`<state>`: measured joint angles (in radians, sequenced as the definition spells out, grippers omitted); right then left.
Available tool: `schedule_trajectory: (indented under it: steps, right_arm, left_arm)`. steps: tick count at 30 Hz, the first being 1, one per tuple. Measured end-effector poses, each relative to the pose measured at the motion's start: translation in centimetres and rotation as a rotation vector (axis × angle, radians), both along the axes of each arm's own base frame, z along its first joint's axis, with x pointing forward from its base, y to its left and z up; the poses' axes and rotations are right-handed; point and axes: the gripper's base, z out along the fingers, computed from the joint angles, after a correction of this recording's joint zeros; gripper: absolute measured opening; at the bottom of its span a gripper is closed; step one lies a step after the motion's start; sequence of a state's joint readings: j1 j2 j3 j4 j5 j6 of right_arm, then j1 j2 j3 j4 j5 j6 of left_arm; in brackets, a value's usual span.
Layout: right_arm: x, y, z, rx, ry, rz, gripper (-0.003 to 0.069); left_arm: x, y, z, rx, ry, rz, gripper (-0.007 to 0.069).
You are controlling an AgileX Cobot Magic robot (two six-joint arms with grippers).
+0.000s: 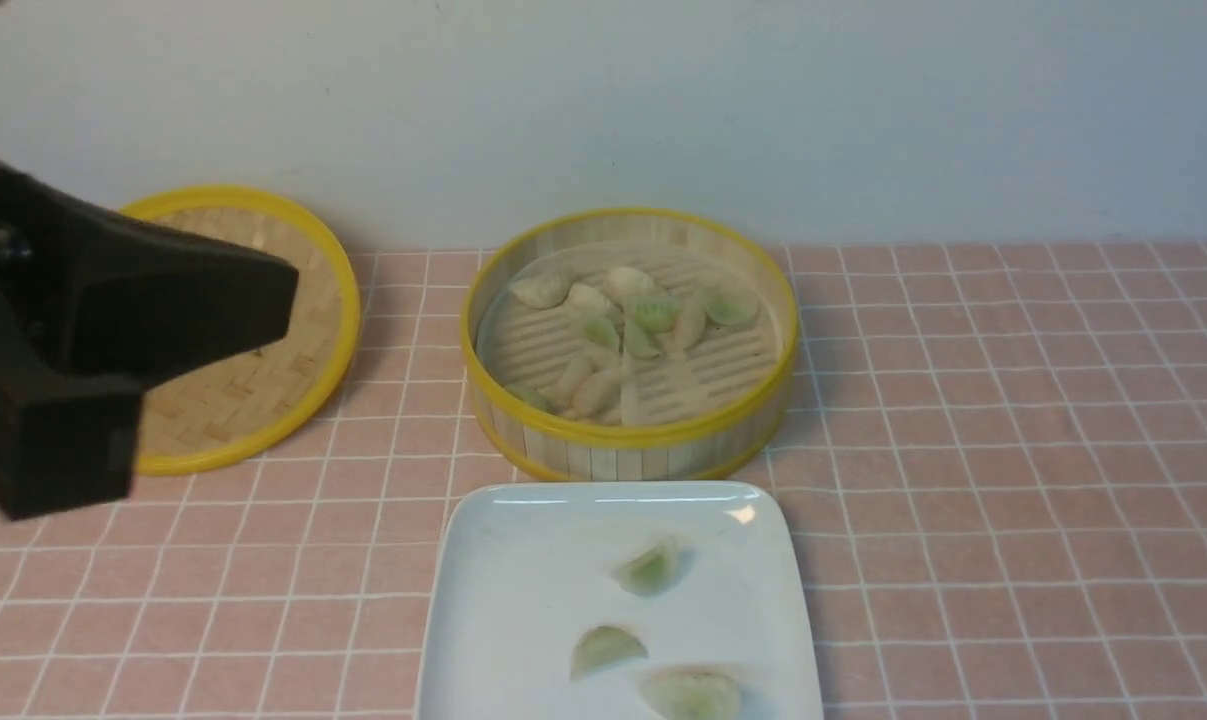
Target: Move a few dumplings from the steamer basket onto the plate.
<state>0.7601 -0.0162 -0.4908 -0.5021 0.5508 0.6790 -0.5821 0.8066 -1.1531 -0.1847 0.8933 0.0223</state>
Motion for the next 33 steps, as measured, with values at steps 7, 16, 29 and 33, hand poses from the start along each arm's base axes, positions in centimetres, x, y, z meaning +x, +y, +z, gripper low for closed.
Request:
schedule_trajectory:
  steps: [7,16,29,33]
  right_arm:
    - [0.0,0.0,0.0,0.000,-0.004,-0.001,-0.0015]
    - [0.0,0.0,0.0,0.001,-0.005,-0.001,-0.0015]
    - [0.0,0.0,0.0,0.001,-0.006,-0.001,-0.0015]
    - [0.0,0.0,0.0,0.001,-0.006,-0.001,-0.0015]
  left_arm:
    - [-4.1,3.2,-2.2,-0.171,-0.239,0.045,-0.0006]
    - [-5.8,3.9,-4.6,-0.305,-0.258,0.042,-0.0006]
    - [-4.8,4.4,-6.5,-0.096,-0.361,0.086,-0.0006]
    - [-4.4,5.1,-9.8,-0.063,-0.373,0.197,-0.0006]
